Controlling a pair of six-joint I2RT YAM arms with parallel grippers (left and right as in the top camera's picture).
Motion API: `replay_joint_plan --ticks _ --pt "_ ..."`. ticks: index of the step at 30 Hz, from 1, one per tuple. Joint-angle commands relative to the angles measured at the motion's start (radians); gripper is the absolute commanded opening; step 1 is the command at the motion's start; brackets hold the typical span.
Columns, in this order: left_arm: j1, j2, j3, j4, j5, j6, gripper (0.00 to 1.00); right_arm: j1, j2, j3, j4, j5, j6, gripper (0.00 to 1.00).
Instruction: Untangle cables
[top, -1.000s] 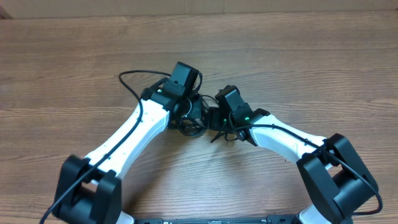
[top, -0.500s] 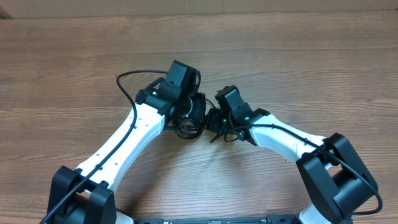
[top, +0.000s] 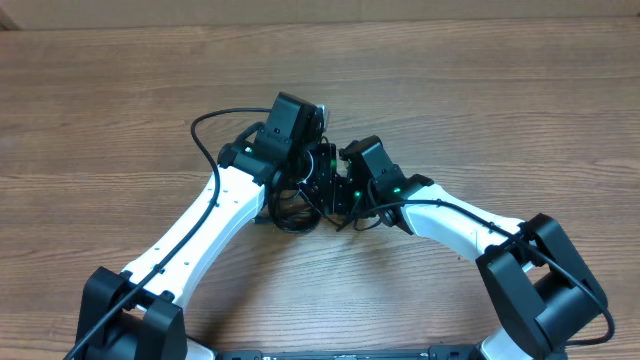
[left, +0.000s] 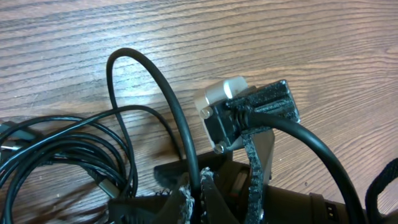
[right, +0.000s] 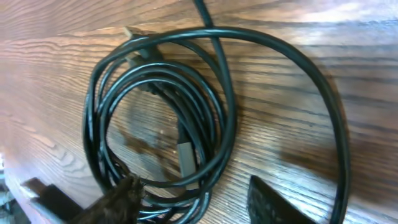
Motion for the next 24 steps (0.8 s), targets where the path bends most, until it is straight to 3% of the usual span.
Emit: replay_joint_plan --ticks 1,3,5,12,14,16,19,20,22,24 --pt "0.001 -0.031 0.03 -0.003 0.029 -0.006 0.04 0.003 0.008 0.02 0.001 0.022 0.0 0.33" --pt "0.001 -0.031 0.03 -0.018 0.011 -0.006 0.04 0.003 0.008 0.02 -0.015 0.06 0.0 0.12" --pt "0.002 -0.031 0.03 -0.034 -0.023 -0.006 0.04 0.003 0.008 0.02 -0.037 0.091 0.0 0.04" --pt "0.082 -0.05 0.03 -0.165 -0.176 -0.016 0.04 -0.016 0.008 0.02 -0.148 0.254 -0.001 0.06" --pt "0.122 -0.051 0.03 -0.241 -0.188 -0.034 0.04 -0.029 0.008 0.02 -0.162 0.261 -0.001 0.12" --pt "0.173 -0.045 0.029 -0.348 -0.185 -0.036 0.07 -0.043 0.008 0.02 -0.164 0.225 -0.002 0.26" --pt "0.193 -0.035 0.029 -0.408 -0.186 -0.035 0.62 -0.044 0.008 0.02 -0.124 0.095 -0.076 0.43" --pt "0.195 -0.031 0.028 -0.413 -0.186 -0.035 0.75 -0.044 0.008 0.021 -0.108 0.047 -0.103 0.51" --pt "0.194 -0.024 0.021 -0.394 -0.188 -0.032 0.86 -0.039 0.008 0.028 -0.087 -0.011 -0.119 0.63" --pt "0.193 -0.017 0.011 -0.364 -0.187 -0.032 0.89 -0.032 0.008 0.034 -0.086 -0.01 -0.119 0.69"
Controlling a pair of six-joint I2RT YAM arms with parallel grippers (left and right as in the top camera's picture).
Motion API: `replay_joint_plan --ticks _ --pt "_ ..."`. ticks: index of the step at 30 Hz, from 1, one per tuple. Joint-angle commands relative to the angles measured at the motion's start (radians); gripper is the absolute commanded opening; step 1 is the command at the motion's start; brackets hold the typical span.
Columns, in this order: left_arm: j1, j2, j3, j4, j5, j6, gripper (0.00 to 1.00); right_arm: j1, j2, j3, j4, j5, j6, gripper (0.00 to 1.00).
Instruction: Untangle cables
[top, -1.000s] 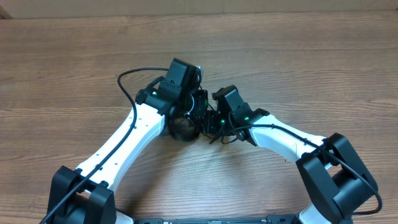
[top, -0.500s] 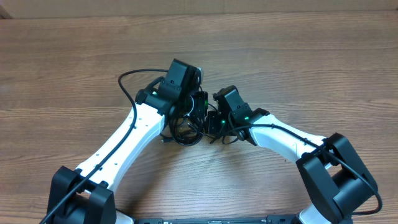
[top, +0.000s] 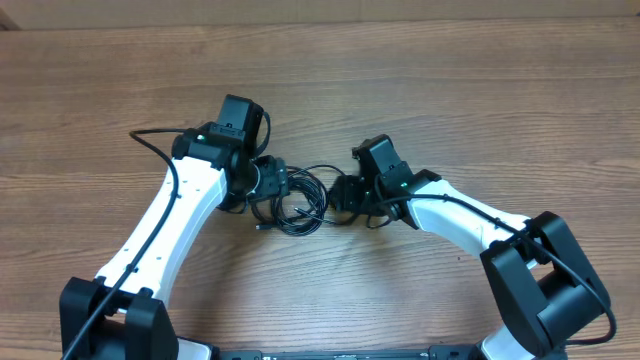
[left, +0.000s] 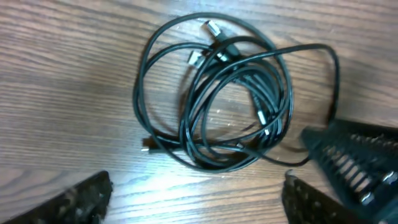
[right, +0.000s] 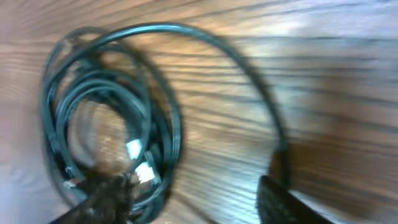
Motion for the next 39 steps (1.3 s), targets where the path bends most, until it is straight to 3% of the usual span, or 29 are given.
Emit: replay_joint_plan --ticks 1,6,12,20,22,23,24,26,28,29,30,31,37,39 --pt "-0.004 0.012 -0.005 0.048 -0.012 -0.002 0.9 0.014 0.006 0.029 0.012 -0.087 -0.042 0.7" --pt "-0.003 0.074 -0.016 0.124 -0.015 0.058 0.88 0.018 0.006 0.029 0.009 -0.064 -0.041 0.7" --pt "-0.004 0.225 -0.016 0.188 -0.01 0.165 0.78 0.018 0.006 0.028 -0.023 -0.01 -0.037 0.7" --pt "-0.004 0.308 -0.016 0.221 0.013 0.285 0.72 0.017 0.006 0.028 -0.028 -0.003 -0.037 0.71" --pt "-0.004 0.309 -0.016 0.231 0.027 0.302 0.61 0.017 0.006 0.028 -0.028 -0.003 -0.037 0.71" --pt "-0.005 0.309 -0.016 0.235 0.027 0.302 0.51 0.017 0.006 0.028 -0.028 -0.003 -0.037 0.7" --pt "-0.008 0.309 -0.016 0.24 0.027 0.302 0.34 0.017 0.006 0.028 -0.029 -0.003 -0.037 0.71" --pt "-0.012 0.309 -0.016 0.24 0.027 0.302 0.22 0.017 0.006 0.028 -0.029 -0.003 -0.037 0.71" --pt "-0.02 0.311 -0.016 0.238 0.024 0.301 0.24 0.017 0.006 0.028 -0.029 -0.003 -0.037 0.71" --pt "-0.024 0.312 -0.017 0.235 0.023 0.302 0.28 0.017 0.006 0.028 -0.029 -0.004 -0.037 0.71" --pt "-0.029 0.316 -0.018 0.23 0.021 0.301 0.39 0.017 0.006 0.028 -0.029 -0.004 -0.037 0.71" --pt "-0.032 0.322 -0.019 0.228 0.019 0.302 0.41 0.017 0.006 0.028 -0.03 -0.004 -0.037 0.71" --pt "-0.034 0.33 -0.048 0.228 0.015 0.301 0.4 0.017 0.006 0.028 -0.029 -0.004 -0.037 0.71" --pt "-0.034 0.331 -0.048 0.227 0.016 0.301 0.3 0.017 0.006 0.028 -0.029 -0.004 -0.037 0.71"
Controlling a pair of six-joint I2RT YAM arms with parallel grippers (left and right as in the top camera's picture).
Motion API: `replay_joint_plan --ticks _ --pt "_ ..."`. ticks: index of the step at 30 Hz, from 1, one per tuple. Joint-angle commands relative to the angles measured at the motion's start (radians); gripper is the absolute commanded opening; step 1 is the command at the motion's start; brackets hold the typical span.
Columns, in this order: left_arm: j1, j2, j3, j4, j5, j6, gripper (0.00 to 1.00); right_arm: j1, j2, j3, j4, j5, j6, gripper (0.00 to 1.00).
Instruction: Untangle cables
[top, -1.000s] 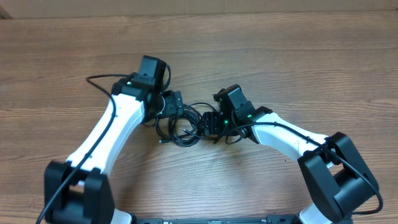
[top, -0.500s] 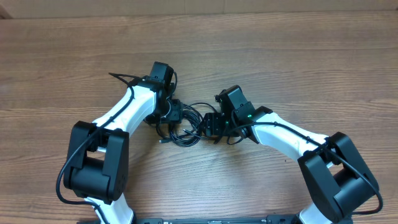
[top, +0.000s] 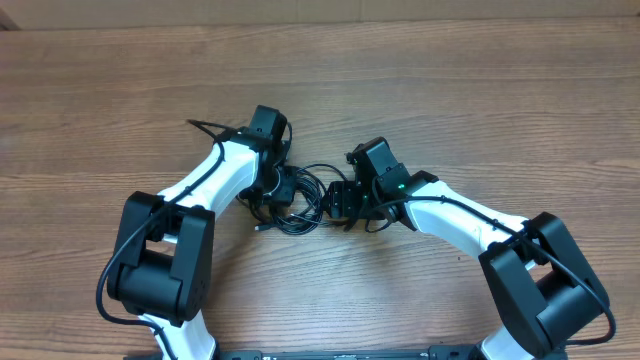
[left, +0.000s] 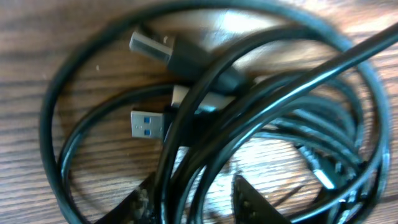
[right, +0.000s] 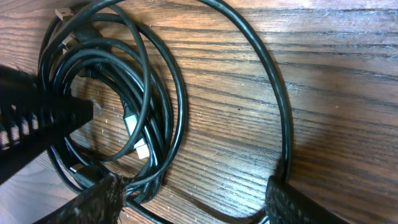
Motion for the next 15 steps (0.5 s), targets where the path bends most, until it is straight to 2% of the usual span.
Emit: replay_joint_plan --ticks 1,3,6,15 --pt "-0.007 0.014 -0.011 -0.001 -0.003 0.009 0.24 0.004 0.006 0.027 0.005 0.009 -0.004 0.71" --pt "-0.008 0.014 -0.011 0.001 -0.003 0.008 0.04 0.004 0.006 0.027 0.005 0.009 -0.004 0.71" --pt "-0.007 0.013 -0.003 -0.003 0.015 -0.007 0.04 0.004 0.006 0.027 0.005 0.009 -0.005 0.71" --pt "-0.008 -0.053 0.132 -0.031 0.323 0.023 0.04 0.004 0.006 0.027 0.009 0.009 -0.005 0.74"
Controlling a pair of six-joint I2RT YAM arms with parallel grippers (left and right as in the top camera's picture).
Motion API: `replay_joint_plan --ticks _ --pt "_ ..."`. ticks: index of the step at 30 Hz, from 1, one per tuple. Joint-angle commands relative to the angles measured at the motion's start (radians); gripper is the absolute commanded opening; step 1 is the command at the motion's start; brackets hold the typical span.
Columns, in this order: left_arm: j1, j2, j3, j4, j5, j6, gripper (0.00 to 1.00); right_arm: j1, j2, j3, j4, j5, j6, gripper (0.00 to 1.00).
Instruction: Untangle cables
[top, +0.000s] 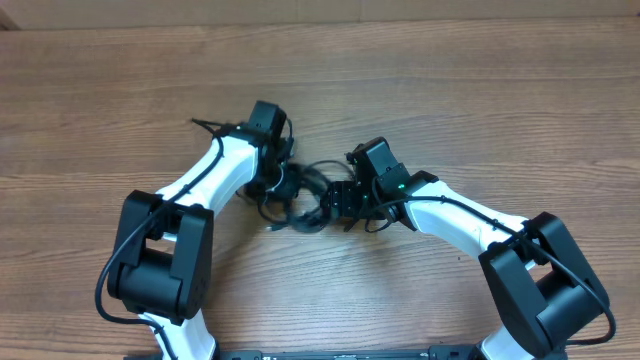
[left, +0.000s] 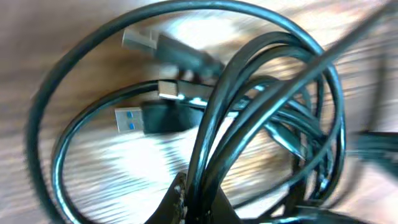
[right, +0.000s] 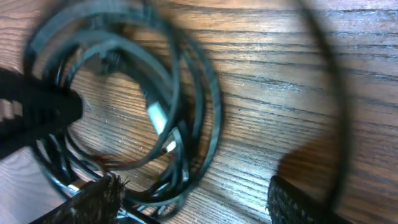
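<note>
A tangle of thin black cables (top: 303, 205) lies coiled on the wooden table between my two arms. In the left wrist view the coil (left: 267, 124) shows a blue-tongued USB plug (left: 127, 118) and two other plugs inside the loop. My left gripper (left: 200, 202) is shut on a few strands at the coil's left side (top: 278, 188). My right gripper (right: 199, 199) stands open at the coil's right edge (top: 337, 203), low over the wood. The blurred coil (right: 124, 106) lies just ahead of its left finger (right: 93, 199), with nothing pinched.
The wooden table (top: 480, 110) stretches all round the coil. My left arm's own thin black cable (top: 205, 125) sticks out to the left of its wrist. The left gripper's dark finger (right: 37, 112) shows at the left of the right wrist view.
My left gripper, open with strands between its fingers, has shut on them. The coil has shifted a little toward the right gripper and looks blurred. The right gripper remains open in the same place.
First my left arm hung close over the coil beside the right gripper. Then it stood back to the left, open, the whole coil in its view. Then it was low at the coil with strands between its fingers, and now shut on them. The right gripper stayed open.
</note>
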Motion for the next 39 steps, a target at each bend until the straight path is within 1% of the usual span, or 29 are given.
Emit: replay_joint_plan --ticks 1,4,6,7,10,12,13,16,20,24,28,30,34,36,37,38,39 --pt "-0.008 -0.067 0.071 0.002 0.196 0.027 0.04 0.004 0.006 0.027 0.01 0.009 -0.003 0.74" --pt "-0.008 -0.092 0.076 -0.001 0.246 0.027 0.04 0.004 0.006 0.027 0.021 0.009 -0.003 0.74" --pt "-0.008 -0.105 0.076 -0.011 0.271 0.027 0.04 0.004 0.006 0.027 0.024 0.009 -0.003 0.68" --pt "-0.008 -0.109 0.076 -0.016 0.277 0.027 0.04 0.004 0.006 0.027 0.026 0.01 -0.003 0.6" --pt "-0.007 -0.12 0.076 -0.037 0.285 0.037 0.04 0.004 0.006 0.027 0.027 0.01 -0.003 0.23" --pt "-0.007 -0.125 0.076 -0.058 0.293 0.053 0.04 0.004 0.006 0.027 0.027 0.01 -0.003 0.06" --pt "-0.007 -0.127 0.076 -0.068 0.291 0.055 0.04 0.004 0.006 0.027 0.027 0.01 -0.003 0.04" --pt "-0.006 -0.127 0.076 -0.108 0.23 0.057 0.04 0.003 0.006 0.027 0.027 0.01 -0.003 0.04" --pt "-0.006 -0.127 0.073 -0.138 0.032 0.041 0.04 -0.019 -0.007 0.031 0.009 0.0 0.006 0.04" --pt "-0.006 -0.123 0.063 -0.129 -0.129 -0.013 0.04 -0.067 -0.076 0.088 -0.089 -0.023 -0.005 0.04" --pt "-0.006 -0.121 0.053 -0.114 -0.181 -0.064 0.04 -0.121 -0.168 0.153 -0.201 0.046 -0.027 0.04" --pt "-0.006 -0.121 0.052 -0.109 -0.184 -0.068 0.04 -0.142 -0.201 0.164 -0.237 0.076 -0.027 0.04" --pt "-0.005 -0.121 0.052 -0.102 -0.203 -0.084 0.04 -0.164 -0.246 0.165 -0.295 0.061 -0.027 0.04" --pt "-0.006 -0.121 0.052 -0.102 -0.232 -0.105 0.04 -0.164 -0.256 0.165 -0.315 0.008 -0.028 0.04" --pt "-0.005 -0.121 0.052 -0.101 -0.245 -0.116 0.04 -0.164 -0.259 0.165 -0.318 -0.057 -0.049 0.04" --pt "-0.005 -0.121 0.052 -0.098 -0.26 -0.128 0.04 -0.164 -0.26 0.165 -0.314 -0.172 -0.122 0.04" --pt "-0.005 -0.121 0.052 -0.097 -0.266 -0.133 0.04 -0.164 -0.26 0.165 -0.314 -0.22 -0.153 0.04"
